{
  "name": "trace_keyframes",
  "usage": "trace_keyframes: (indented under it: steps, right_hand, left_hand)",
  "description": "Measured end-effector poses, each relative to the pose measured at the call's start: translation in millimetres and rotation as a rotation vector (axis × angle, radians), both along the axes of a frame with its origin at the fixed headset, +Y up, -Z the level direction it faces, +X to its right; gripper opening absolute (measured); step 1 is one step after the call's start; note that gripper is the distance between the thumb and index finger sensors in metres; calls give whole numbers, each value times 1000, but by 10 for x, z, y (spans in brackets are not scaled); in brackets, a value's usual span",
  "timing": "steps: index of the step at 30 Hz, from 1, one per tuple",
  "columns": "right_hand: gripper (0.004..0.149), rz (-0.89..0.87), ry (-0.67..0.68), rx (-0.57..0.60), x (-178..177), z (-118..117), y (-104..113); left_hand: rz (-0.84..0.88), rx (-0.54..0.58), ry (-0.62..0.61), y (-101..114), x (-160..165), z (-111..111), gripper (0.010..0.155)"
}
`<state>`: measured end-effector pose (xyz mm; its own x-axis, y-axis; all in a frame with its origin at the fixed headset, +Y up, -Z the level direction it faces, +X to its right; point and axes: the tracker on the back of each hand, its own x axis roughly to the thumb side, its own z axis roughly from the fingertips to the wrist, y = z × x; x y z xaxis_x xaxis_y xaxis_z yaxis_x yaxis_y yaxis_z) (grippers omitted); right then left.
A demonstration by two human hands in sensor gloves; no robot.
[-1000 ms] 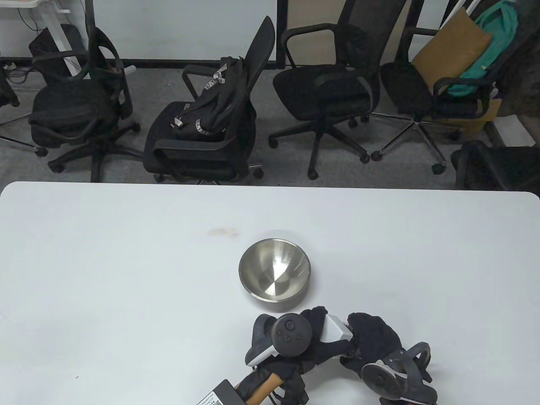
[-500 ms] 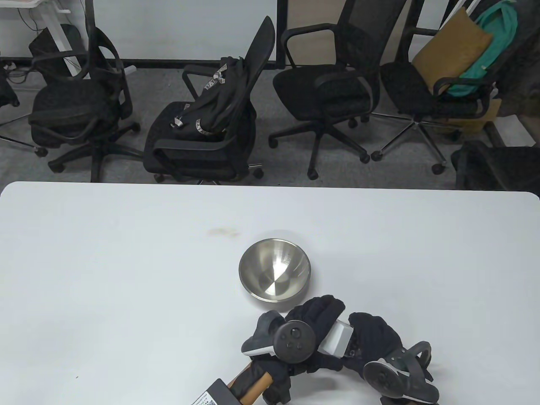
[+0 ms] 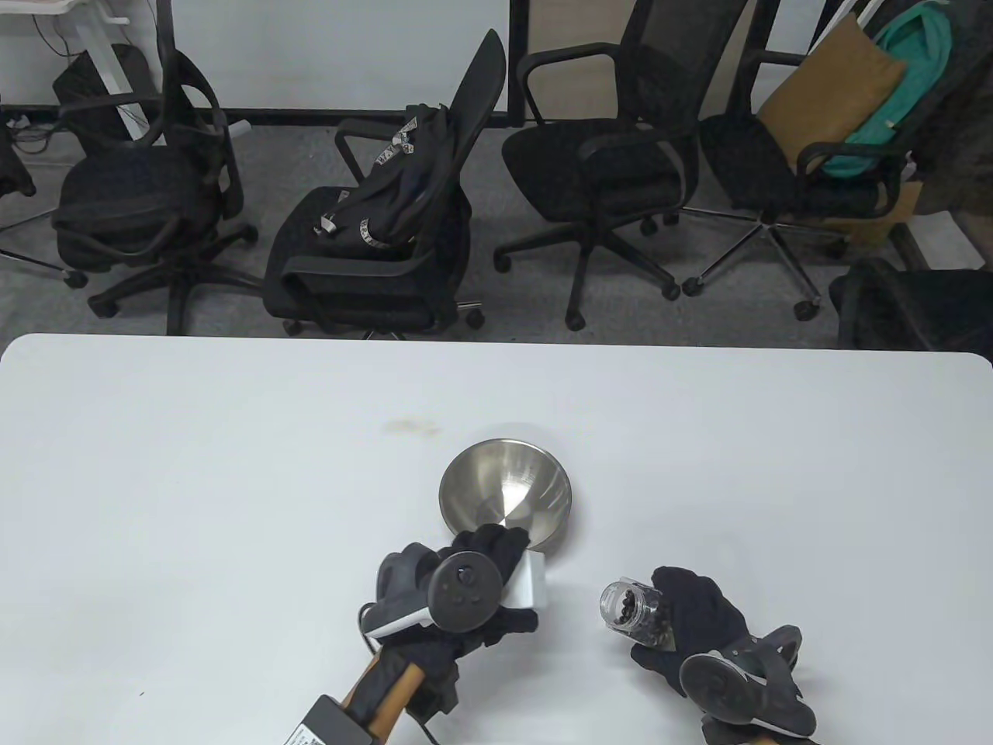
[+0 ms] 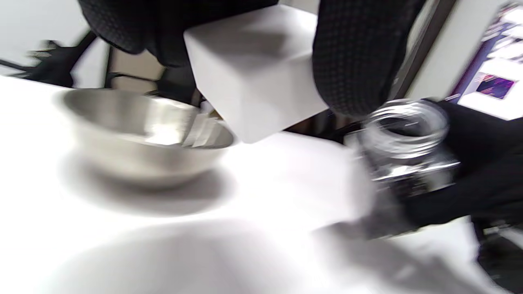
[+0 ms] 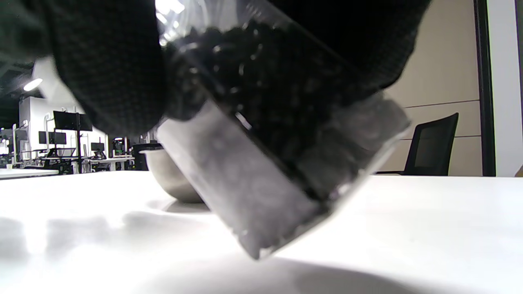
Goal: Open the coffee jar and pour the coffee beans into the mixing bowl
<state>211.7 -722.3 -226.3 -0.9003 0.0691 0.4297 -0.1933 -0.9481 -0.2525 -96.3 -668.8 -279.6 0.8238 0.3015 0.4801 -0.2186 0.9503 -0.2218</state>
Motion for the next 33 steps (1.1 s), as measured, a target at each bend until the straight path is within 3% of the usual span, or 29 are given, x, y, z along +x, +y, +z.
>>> trace_keyframes:
  steps: [5,10,15,21,23,27,30,33]
  right_hand:
    - [95,-11,-7,-13,7,-23,-20]
    - [95,-9,-10,-24,4,-25,-14]
    - [95,-4,-13,-32,9,-27,-9]
    - [95,-4,-12,-37,16,-29,-8]
    - [95,-4,-12,-35,18,-28,-3]
    - [95,-12,-17,-28,34,-27,22]
    - [95,-12,-22,-27,46,-30,28]
    - [95,-6,-22,-31,44,-28,28]
  left_hand:
    - [-190,-133,219,-345,-489,-166,92]
    - [-259,-253,308,-759,-762,-317,92]
    - [-326,-302,336,-919,-859,-371,91]
    - [-367,-335,343,-950,-856,-379,93]
    - [-374,-356,330,-912,-867,-363,106]
    - [-160,-204,302,-611,-849,-318,114]
    - [144,-116,366,-461,-750,-335,105]
    - [281,-233,446,-441,-640,-512,101]
